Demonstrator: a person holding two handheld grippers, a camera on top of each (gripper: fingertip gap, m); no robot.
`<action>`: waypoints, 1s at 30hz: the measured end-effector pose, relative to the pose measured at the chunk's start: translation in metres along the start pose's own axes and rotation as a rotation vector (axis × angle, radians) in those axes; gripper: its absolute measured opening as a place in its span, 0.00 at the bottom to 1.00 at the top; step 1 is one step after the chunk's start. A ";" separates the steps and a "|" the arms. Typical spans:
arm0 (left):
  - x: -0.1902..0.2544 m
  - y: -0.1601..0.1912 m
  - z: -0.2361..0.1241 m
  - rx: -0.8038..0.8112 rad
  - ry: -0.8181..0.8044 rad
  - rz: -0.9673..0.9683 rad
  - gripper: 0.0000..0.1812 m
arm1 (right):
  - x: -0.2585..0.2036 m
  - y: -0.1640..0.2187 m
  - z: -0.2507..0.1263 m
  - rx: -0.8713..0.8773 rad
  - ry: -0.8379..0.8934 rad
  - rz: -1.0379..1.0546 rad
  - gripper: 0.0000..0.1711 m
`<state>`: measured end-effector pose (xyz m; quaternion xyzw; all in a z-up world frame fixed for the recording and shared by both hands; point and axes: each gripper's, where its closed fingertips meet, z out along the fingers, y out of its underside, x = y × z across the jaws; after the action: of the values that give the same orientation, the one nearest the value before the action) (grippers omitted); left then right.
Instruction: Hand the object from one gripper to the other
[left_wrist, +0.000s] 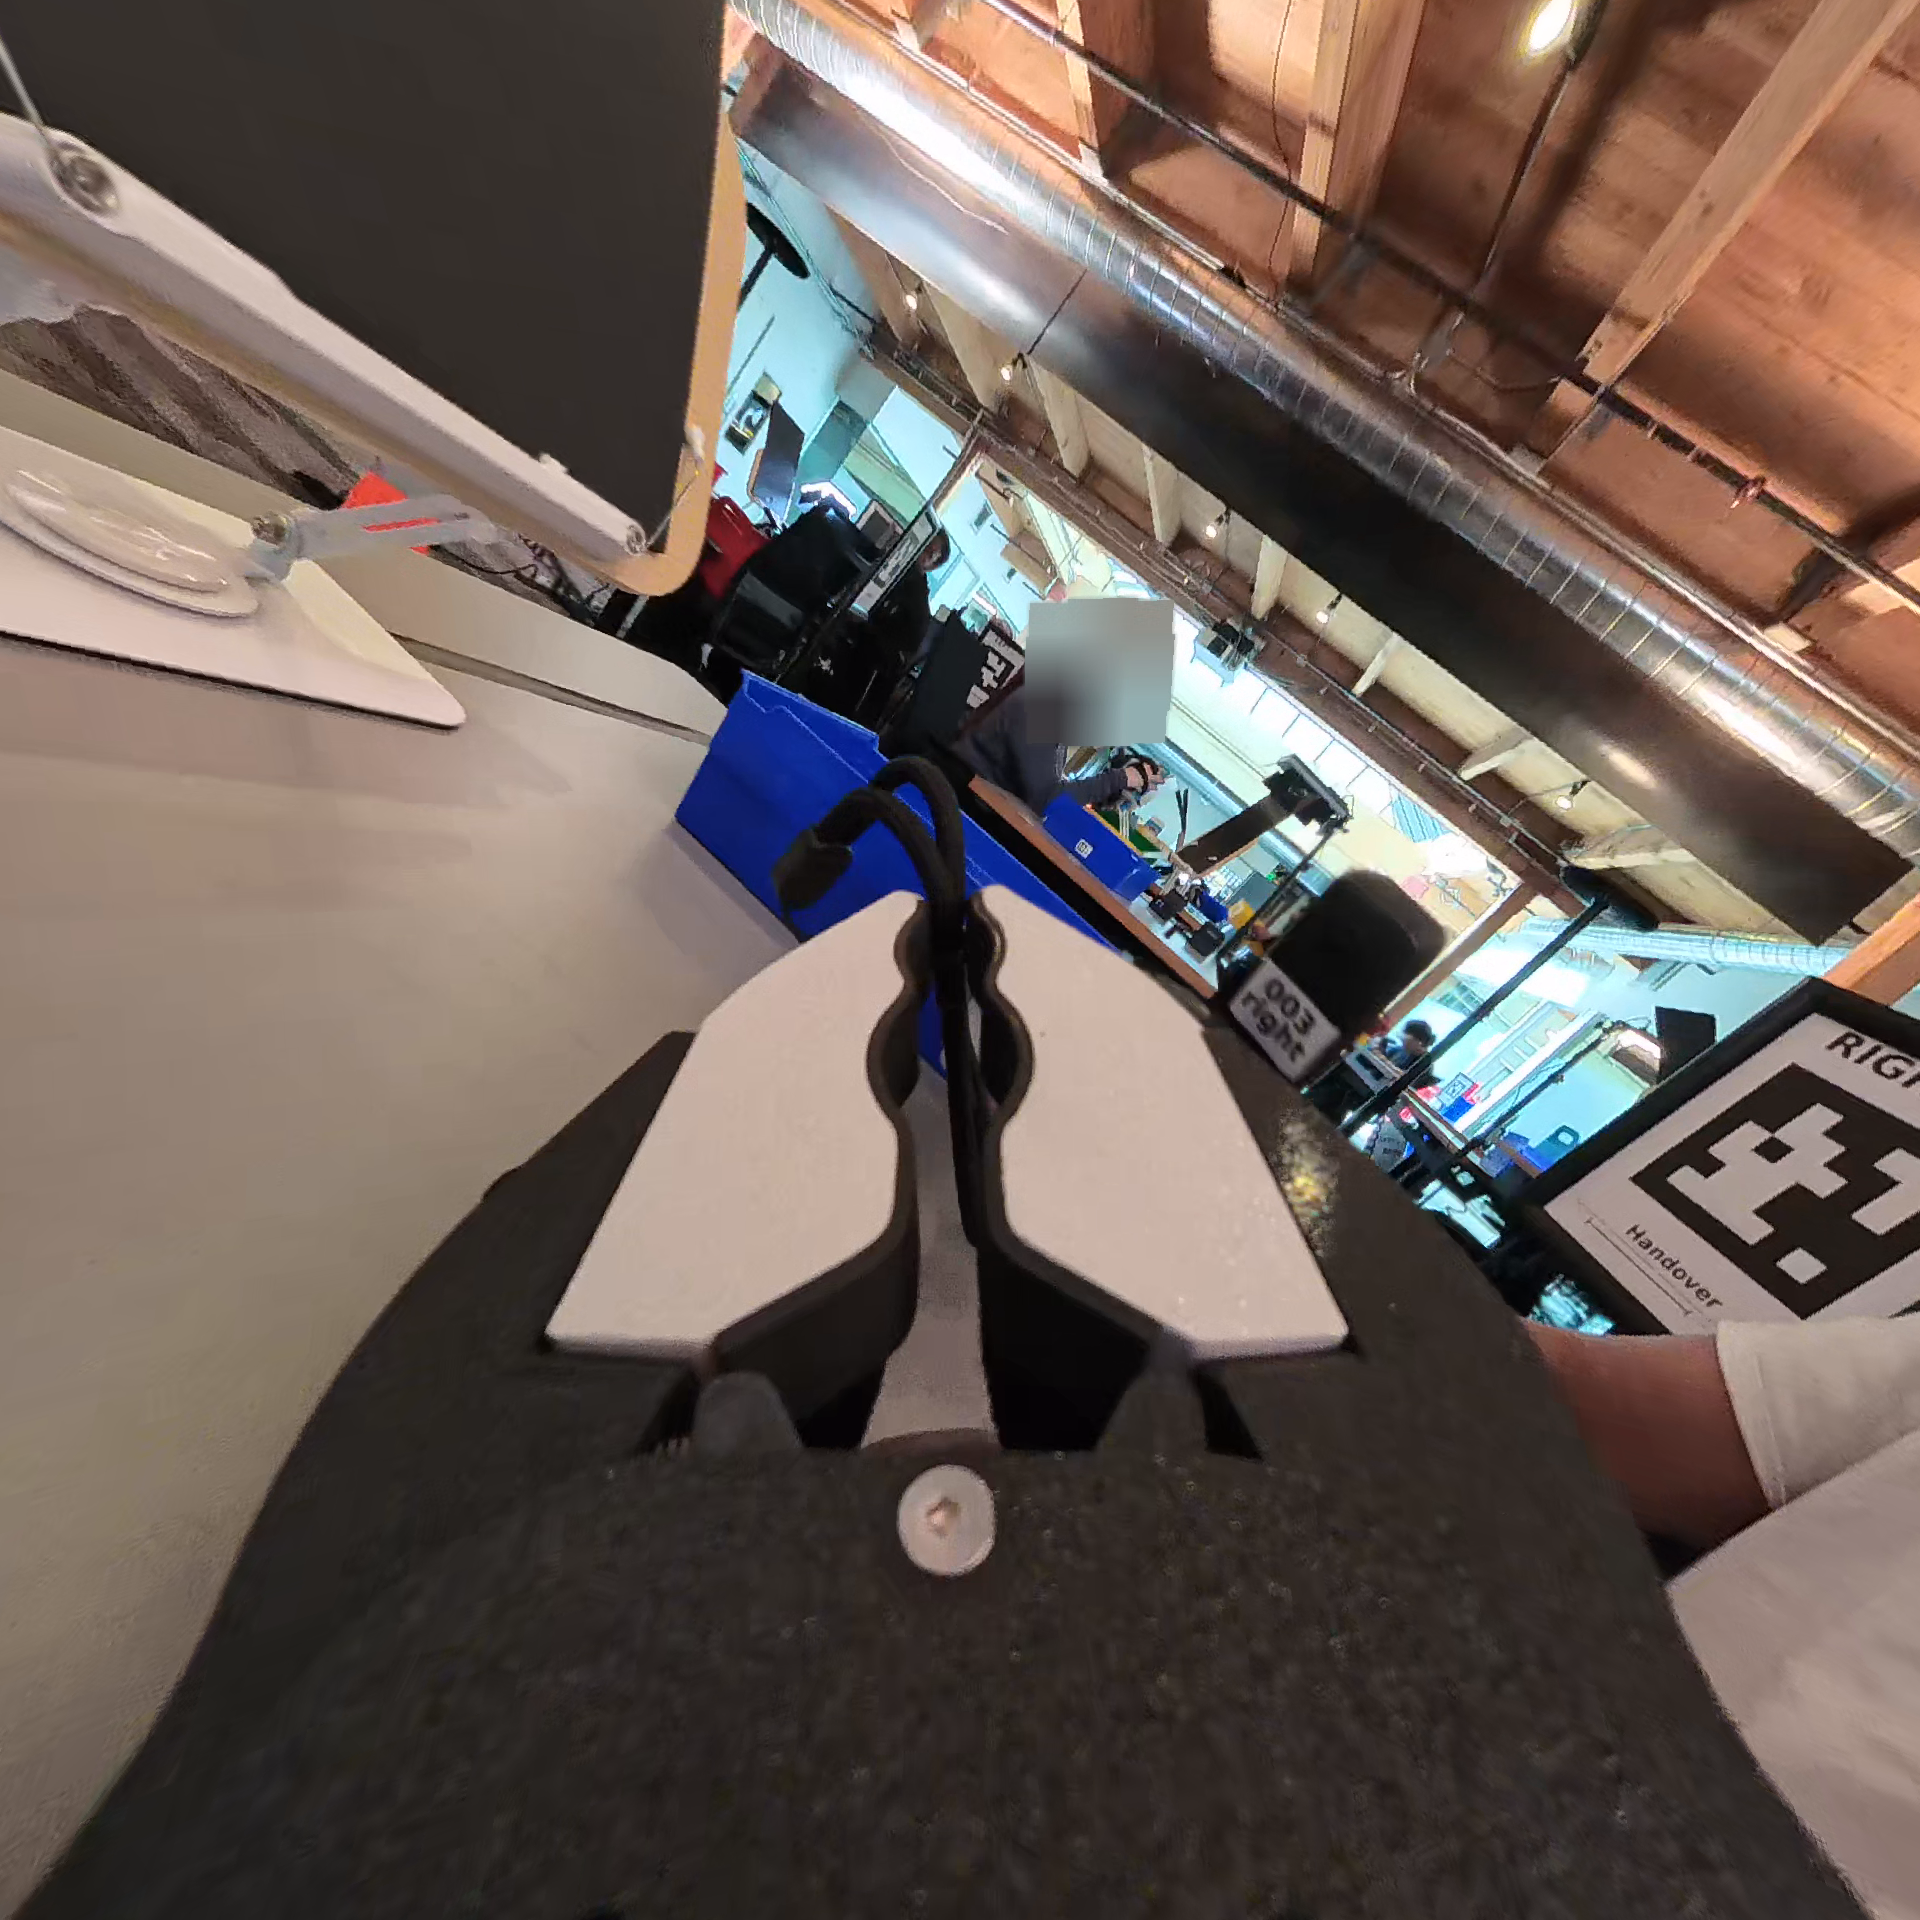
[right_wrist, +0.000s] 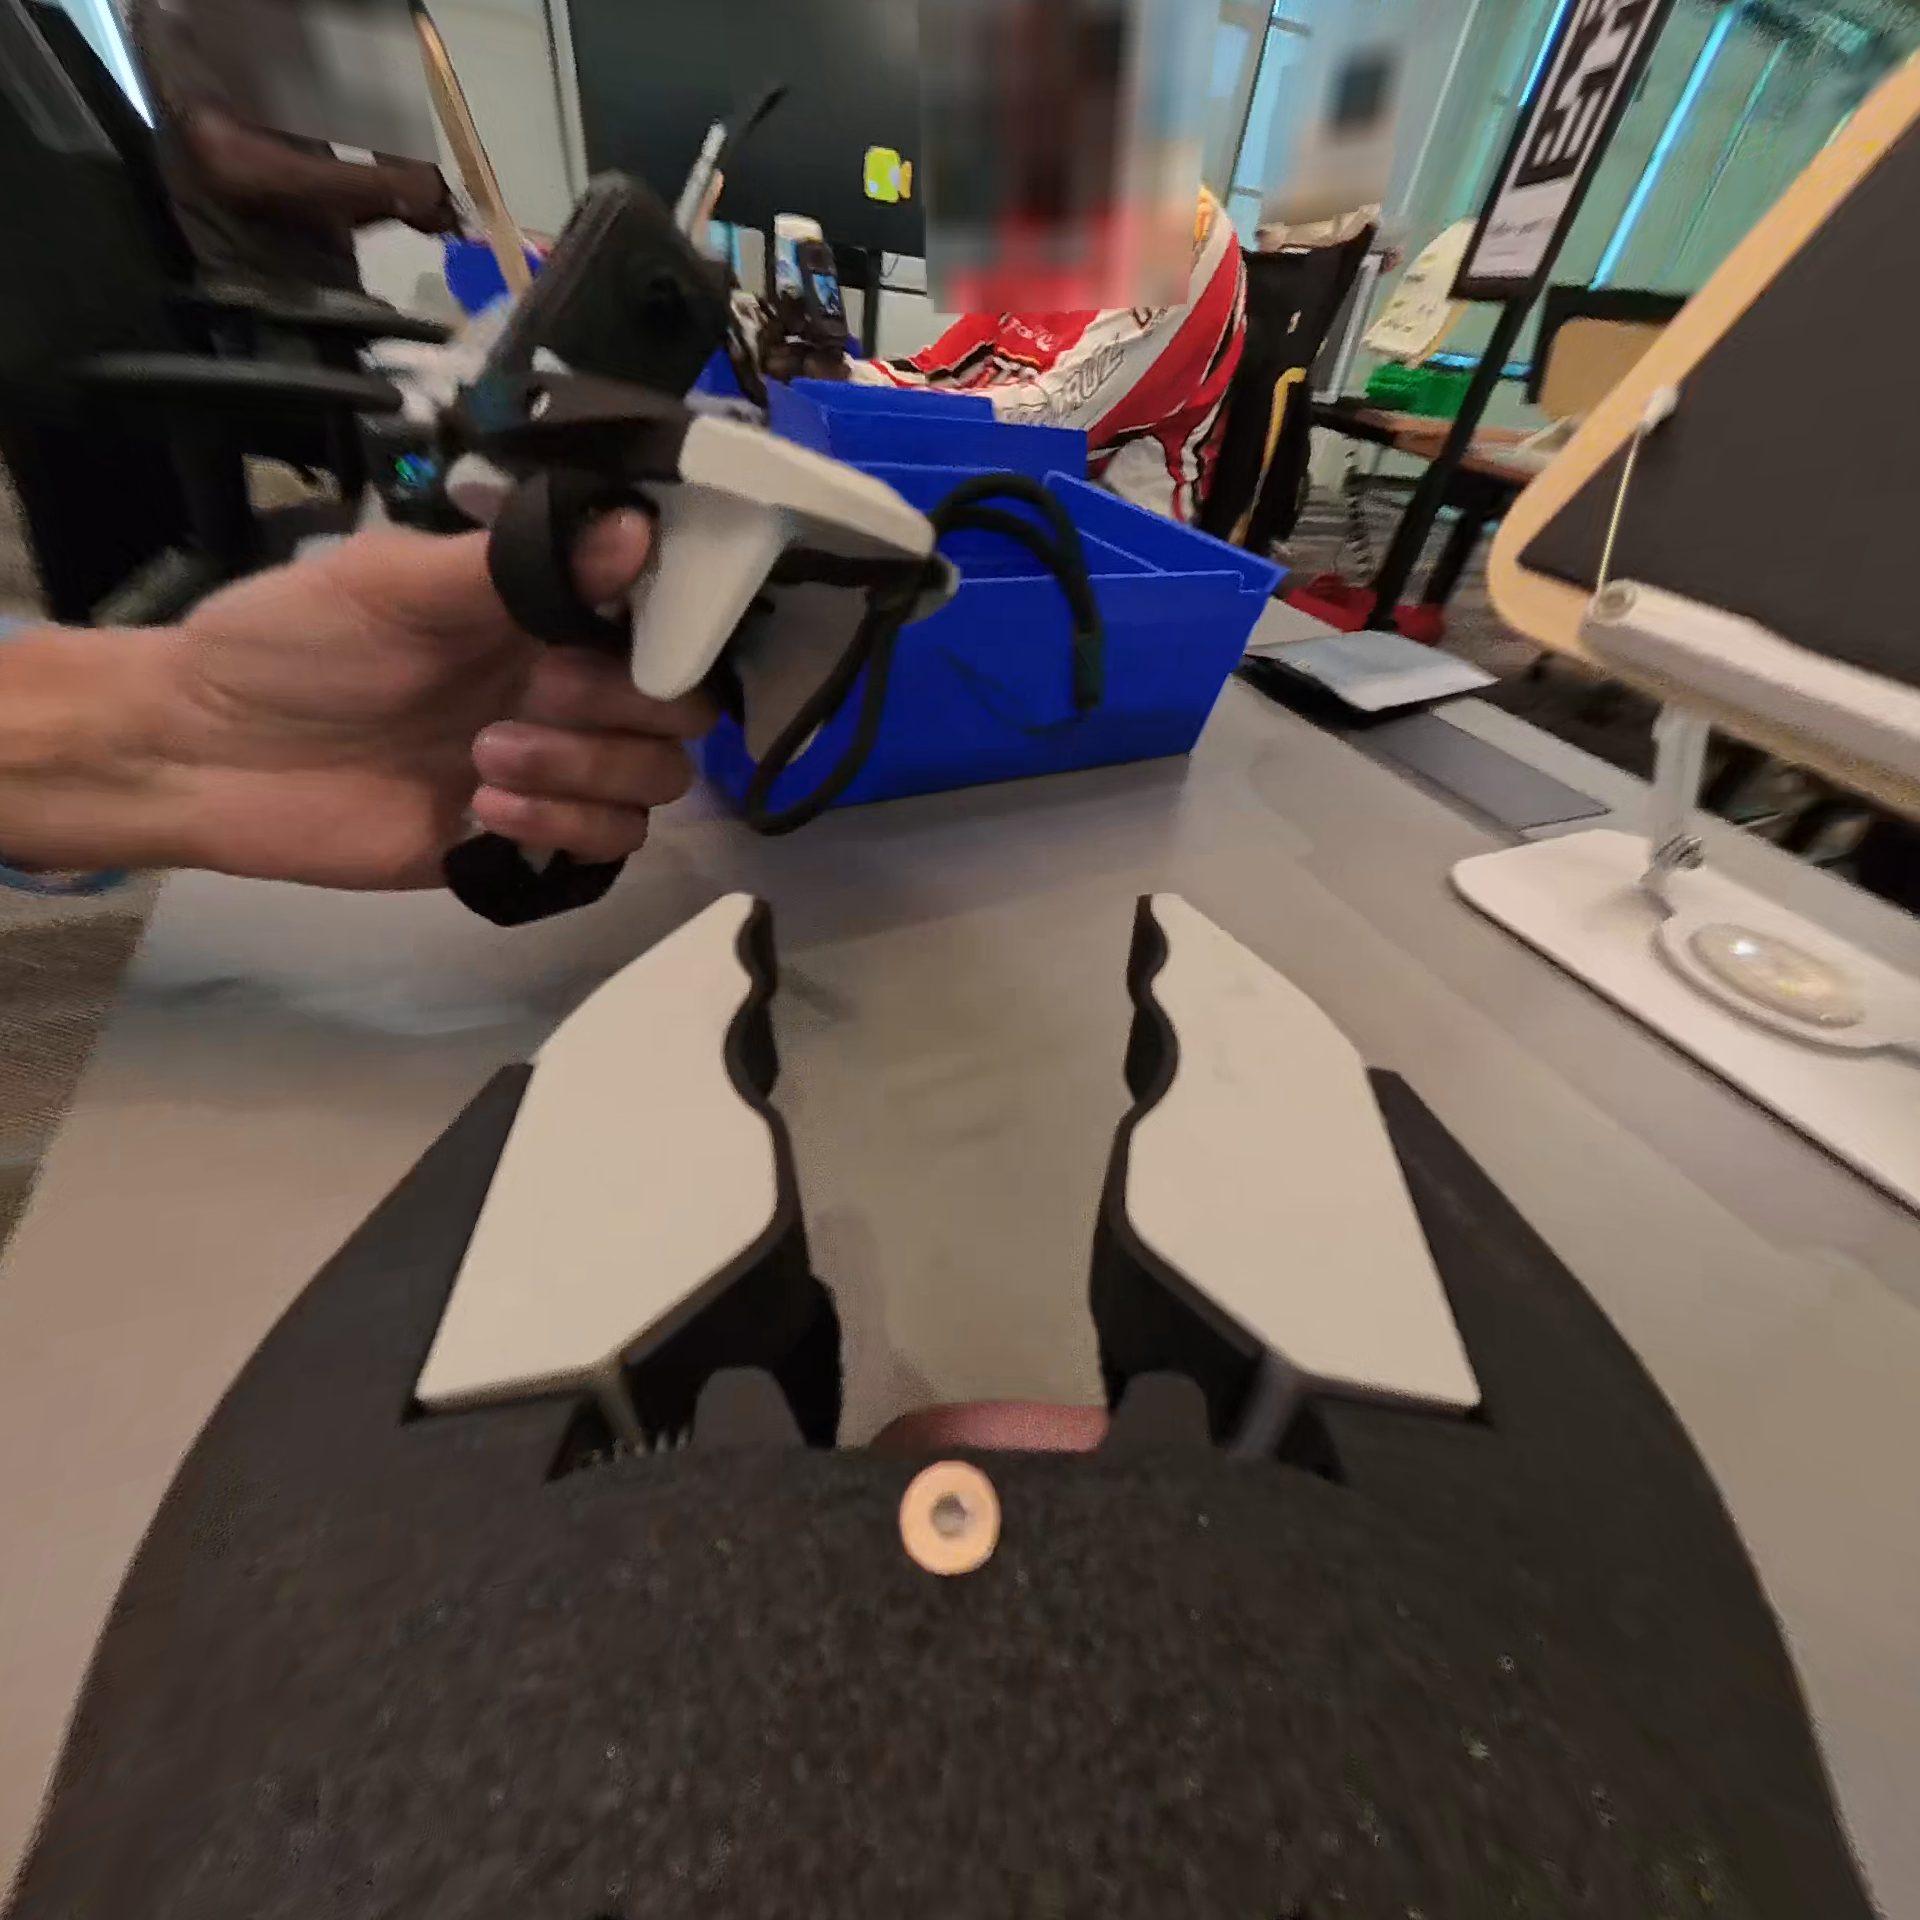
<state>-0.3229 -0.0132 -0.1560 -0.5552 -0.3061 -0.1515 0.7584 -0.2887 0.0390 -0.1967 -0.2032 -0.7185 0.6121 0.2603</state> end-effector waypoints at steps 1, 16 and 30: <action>0.000 0.000 0.000 0.002 -0.002 -0.006 0.03 | -0.006 0.001 0.006 -0.006 0.031 -0.057 0.40; 0.012 0.019 0.017 -0.028 0.031 -0.051 0.03 | -0.015 -0.008 0.029 -0.033 0.363 -0.336 0.09; 0.019 0.027 0.022 -0.090 0.035 0.044 0.03 | 0.002 -0.007 0.014 -0.051 0.245 -0.119 0.01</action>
<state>-0.2995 0.0185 -0.1603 -0.5927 -0.2735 -0.1582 0.7408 -0.2991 0.0278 -0.1912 -0.2400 -0.7074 0.5478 0.3766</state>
